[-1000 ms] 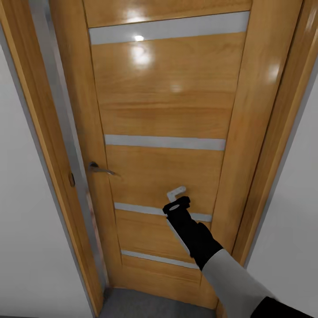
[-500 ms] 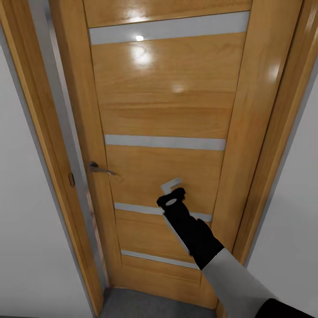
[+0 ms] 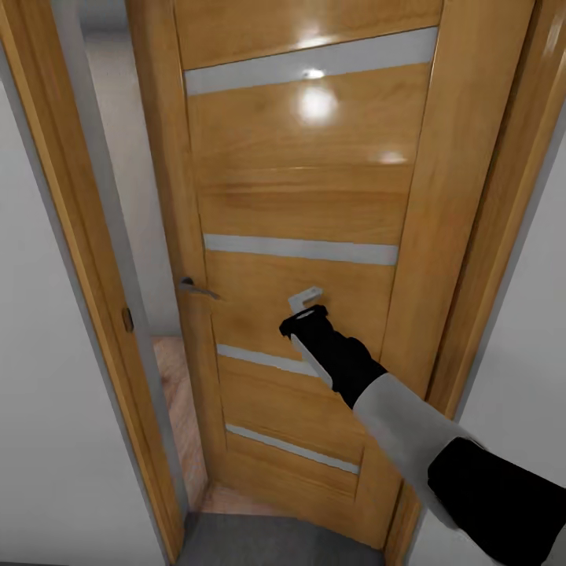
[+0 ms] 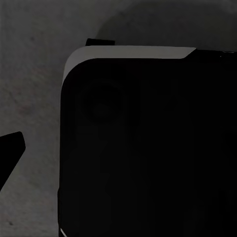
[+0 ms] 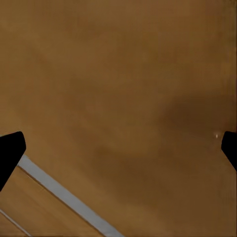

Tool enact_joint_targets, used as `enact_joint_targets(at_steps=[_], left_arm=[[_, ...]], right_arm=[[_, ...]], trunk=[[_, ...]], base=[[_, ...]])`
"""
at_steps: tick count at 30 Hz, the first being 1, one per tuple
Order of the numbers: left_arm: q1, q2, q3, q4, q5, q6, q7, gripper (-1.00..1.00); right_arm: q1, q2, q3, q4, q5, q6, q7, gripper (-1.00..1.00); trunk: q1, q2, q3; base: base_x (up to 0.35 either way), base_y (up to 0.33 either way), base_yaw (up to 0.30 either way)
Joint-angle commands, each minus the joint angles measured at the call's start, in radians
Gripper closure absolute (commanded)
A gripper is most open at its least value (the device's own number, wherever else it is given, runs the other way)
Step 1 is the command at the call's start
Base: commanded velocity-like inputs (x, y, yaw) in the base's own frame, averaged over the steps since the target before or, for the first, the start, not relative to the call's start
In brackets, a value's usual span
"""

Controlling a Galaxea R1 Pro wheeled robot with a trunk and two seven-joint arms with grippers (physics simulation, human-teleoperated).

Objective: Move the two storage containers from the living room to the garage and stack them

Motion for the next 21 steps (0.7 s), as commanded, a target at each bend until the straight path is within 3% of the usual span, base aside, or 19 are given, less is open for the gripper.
enact_joint_targets(at_steps=[1,9,13,21], left_arm=[[0.000,0.000,0.001,0.000,0.007,-0.002,-0.001,-1.00],[0.000,0.000,0.000,0.000,0.007,-0.002,-0.001,-1.00],[0.000,0.000,0.000,0.000,0.007,-0.002,-0.001,-1.00],[0.000,0.000,0.001,0.000,0.007,-0.002,-0.001,-1.00]], right_arm=[[-0.018,0.000,0.003,0.028,-0.001,-0.002,-0.009,-1.00],[-0.121,0.000,0.003,0.221,-0.001,-0.024,-0.018,-1.00],[-0.153,0.000,0.002,0.270,-0.002,-0.027,-0.018,-1.00],[-0.159,0.000,0.000,0.225,-0.005,-0.024,-0.014,-1.00]], trunk=[[0.000,-0.001,-0.001],[0.000,-0.001,-0.001],[0.000,-0.001,-0.001],[0.000,-0.001,-0.001]], base=[[0.000,0.000,0.000],[0.000,0.000,0.000],[0.000,0.000,0.000],[0.000,0.000,0.000]])
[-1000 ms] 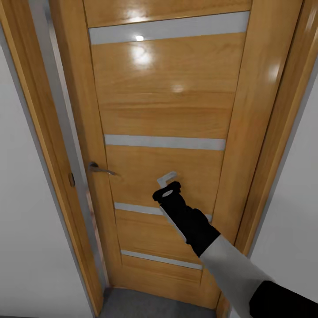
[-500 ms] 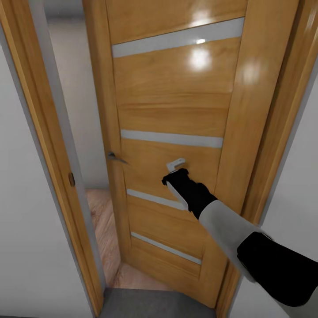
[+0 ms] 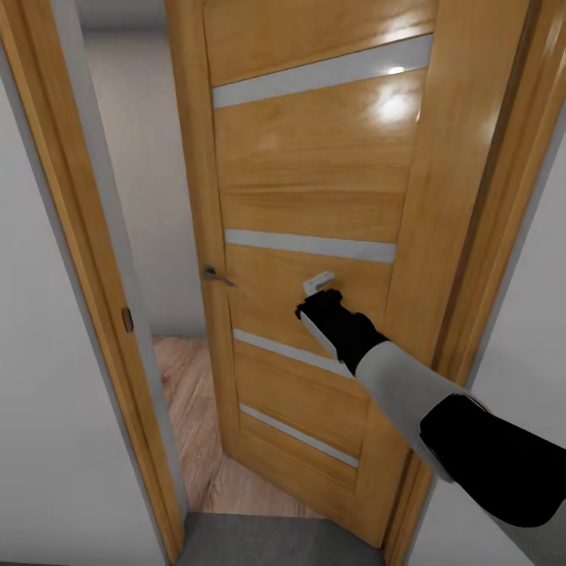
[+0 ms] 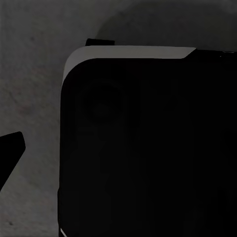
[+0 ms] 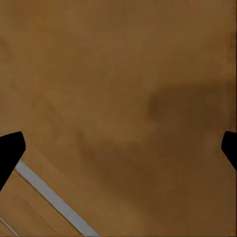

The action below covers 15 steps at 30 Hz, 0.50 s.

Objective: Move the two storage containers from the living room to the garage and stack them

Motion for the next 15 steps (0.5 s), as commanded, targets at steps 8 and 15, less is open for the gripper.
enact_joint_targets(at_steps=[8,15], left_arm=[[0.000,0.000,0.001,0.000,0.007,-0.002,-0.001,-1.00],[0.000,0.000,0.001,0.000,0.007,-0.002,-0.001,-1.00]], right_arm=[[0.011,0.000,0.004,-0.177,-0.068,0.041,-0.003,-1.00],[0.086,0.000,0.006,-0.329,-0.074,0.069,0.000,-1.00]], trunk=[[0.000,-0.001,-0.001],[0.000,-0.001,-0.001]], base=[[0.000,0.000,0.000],[0.000,0.000,0.000]])
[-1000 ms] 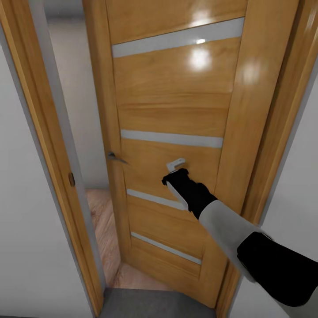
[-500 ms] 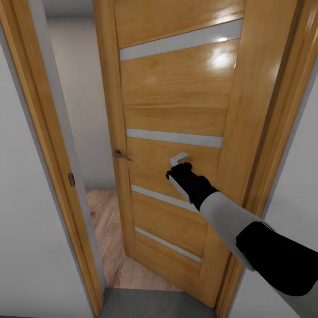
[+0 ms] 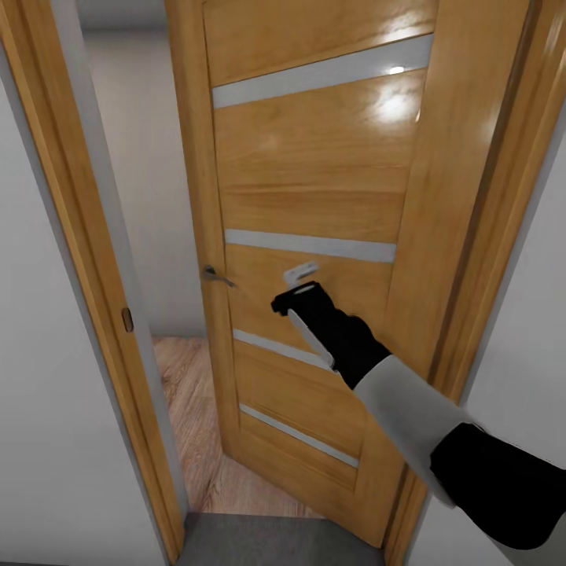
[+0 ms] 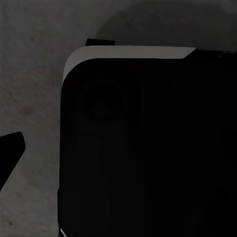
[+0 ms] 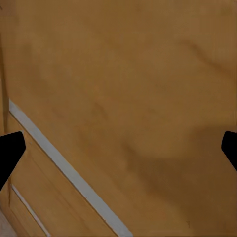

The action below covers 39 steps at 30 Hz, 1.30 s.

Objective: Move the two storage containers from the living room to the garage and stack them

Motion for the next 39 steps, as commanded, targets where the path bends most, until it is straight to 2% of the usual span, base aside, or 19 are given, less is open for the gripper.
enact_joint_targets(at_steps=[1,4,8,11,20,26,28,31,39], left_arm=[[0.000,0.000,0.001,0.000,0.007,-0.002,-0.001,-1.00],[0.000,0.000,0.000,0.000,0.007,-0.002,-0.001,-1.00],[0.000,0.000,-0.001,0.000,0.007,-0.002,-0.001,-1.00],[0.000,0.000,-0.002,0.000,0.007,-0.001,-0.001,-1.00],[0.000,0.001,-0.002,0.000,0.007,-0.001,-0.001,-1.00],[-0.001,0.002,0.000,0.000,0.006,-0.002,-0.001,-1.00],[-0.003,0.001,0.000,0.000,0.006,-0.002,-0.001,-1.00],[-0.003,0.001,0.001,0.000,0.006,-0.002,-0.001,-1.00],[-0.003,0.000,-0.001,0.000,0.006,-0.002,0.000,-1.00]], right_arm=[[0.005,0.000,0.002,-0.010,-0.013,0.005,-0.009,-1.00],[0.012,0.000,0.002,-0.020,-0.033,0.008,-0.008,-1.00],[0.014,0.000,0.001,-0.024,-0.129,0.003,-0.025,-1.00],[0.015,0.000,0.002,-0.022,-0.155,0.005,-0.049,-1.00],[0.015,0.000,0.006,-0.016,-0.164,0.008,-0.055,-1.00],[0.009,0.000,0.040,-0.003,-0.198,-0.015,-0.058,-1.00],[0.021,-0.006,0.048,0.006,-0.188,-0.004,-0.050,-1.00],[0.032,-0.009,0.041,0.008,-0.171,0.013,-0.052,-1.00],[0.036,-0.008,0.040,0.006,-0.167,0.047,-0.052,-1.00]], trunk=[[0.000,-0.001,-0.001],[0.000,-0.001,-0.001],[0.000,-0.001,-0.001],[0.000,-0.001,-0.001],[0.000,-0.001,-0.001],[0.000,-0.001,-0.001],[0.000,-0.001,-0.001],[0.000,-0.001,-0.001],[0.000,-0.001,-0.001]], base=[[0.000,0.000,0.000],[0.000,0.000,0.000],[0.000,0.000,0.000],[0.000,0.000,0.000],[0.000,0.000,0.000],[0.000,0.000,0.000],[0.000,0.000,0.000],[0.000,0.000,0.000],[0.013,0.000,0.000]])
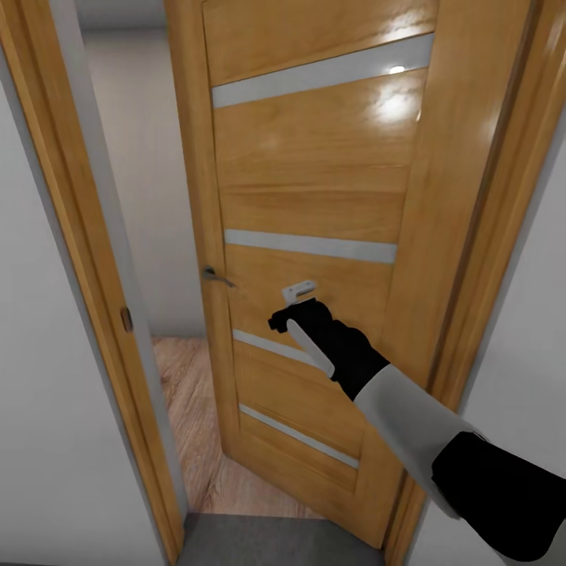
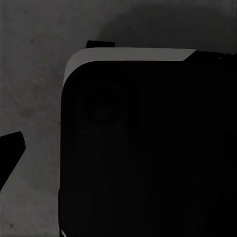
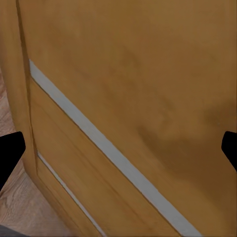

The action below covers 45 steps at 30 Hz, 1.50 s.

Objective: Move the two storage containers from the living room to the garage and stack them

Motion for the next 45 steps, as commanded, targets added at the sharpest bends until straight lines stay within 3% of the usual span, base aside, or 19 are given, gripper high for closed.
enact_joint_targets(at_steps=[1,14,18,22,24,26,31,36,45], left_arm=[[0.000,0.000,0.000,0.000,0.007,-0.003,-0.002,-1.00],[0.000,-0.001,-0.002,0.000,0.005,-0.003,-0.003,-1.00],[0.000,0.000,-0.002,0.000,0.006,-0.003,-0.002,-1.00],[0.000,-0.001,-0.001,0.000,0.007,-0.002,-0.002,-1.00],[0.000,-0.001,-0.001,0.000,0.007,-0.002,-0.002,-1.00],[0.000,-0.001,-0.001,0.000,0.007,-0.003,-0.002,-1.00],[0.000,0.000,-0.001,0.000,0.007,-0.003,-0.002,-1.00],[0.000,0.000,-0.001,0.000,0.007,-0.003,-0.002,-1.00],[0.000,-0.001,-0.001,0.000,0.007,-0.003,-0.002,-1.00]], right_arm=[[-0.001,0.000,0.003,-0.002,-0.009,0.002,-0.010,-1.00],[-0.001,0.008,0.039,-0.033,0.000,-0.004,-0.011,-1.00],[-0.001,0.008,0.078,-0.084,-0.001,-0.004,-0.011,-1.00],[-0.001,0.008,0.158,-0.091,0.000,-0.003,-0.018,-1.00],[-0.001,0.008,0.172,-0.084,0.000,-0.006,-0.020,-1.00],[-0.001,0.008,0.183,-0.052,0.001,-0.012,-0.022,-1.00],[-0.008,0.008,0.189,0.131,0.009,-0.065,-0.022,-1.00],[-0.051,0.008,0.190,0.260,0.010,-0.118,-0.021,-1.00],[-0.111,0.008,0.187,0.375,0.003,-0.140,-0.018,-1.00]], trunk=[[0.000,-0.001,-0.001],[0.000,-0.001,-0.001],[0.000,-0.001,-0.001],[0.000,-0.001,-0.001],[0.000,-0.001,-0.001],[0.000,-0.001,-0.001],[0.000,-0.001,-0.001],[0.000,-0.001,-0.001],[0.000,-0.001,-0.001]], base=[[0.174,0.000,0.000],[0.246,0.000,0.000],[0.021,0.000,0.000],[0.003,0.000,0.000],[0.000,0.000,0.000],[0.000,0.000,0.000],[0.000,0.000,0.000],[0.000,0.000,0.000],[0.000,0.000,0.000]])
